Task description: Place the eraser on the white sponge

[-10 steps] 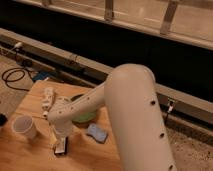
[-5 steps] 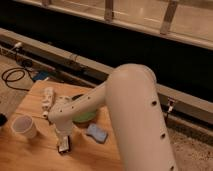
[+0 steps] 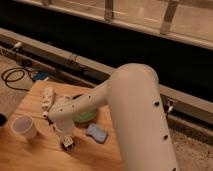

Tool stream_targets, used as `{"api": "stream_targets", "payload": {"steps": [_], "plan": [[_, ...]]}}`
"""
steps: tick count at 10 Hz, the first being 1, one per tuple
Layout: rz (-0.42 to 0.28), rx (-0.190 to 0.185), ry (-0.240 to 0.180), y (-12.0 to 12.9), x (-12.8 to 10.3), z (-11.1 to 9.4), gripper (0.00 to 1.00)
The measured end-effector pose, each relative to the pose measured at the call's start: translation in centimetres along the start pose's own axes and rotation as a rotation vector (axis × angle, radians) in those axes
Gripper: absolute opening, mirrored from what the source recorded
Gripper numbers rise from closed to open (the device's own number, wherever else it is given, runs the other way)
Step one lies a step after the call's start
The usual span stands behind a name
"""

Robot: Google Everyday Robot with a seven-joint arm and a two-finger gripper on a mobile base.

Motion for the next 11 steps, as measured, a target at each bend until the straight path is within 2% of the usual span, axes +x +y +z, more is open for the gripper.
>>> {"api": "stream_targets", "payload": {"steps": [2, 5, 7, 9, 11], "plan": [[-0.036, -0.022, -0.036, 1.0, -0.1, -1.6, 0.0], [-0.106, -0.046, -0.097, 2.2, -0.1, -6.9, 0.0], [-0.164, -0.056, -0.128, 2.0, 0.1, -9.8, 0.0], [-0.166, -0.09, -0.151, -0.5, 0.4, -10.8, 0.0], [-0.141, -0.135, -0.176, -4.2, 1.1, -10.6, 0.0]]}}
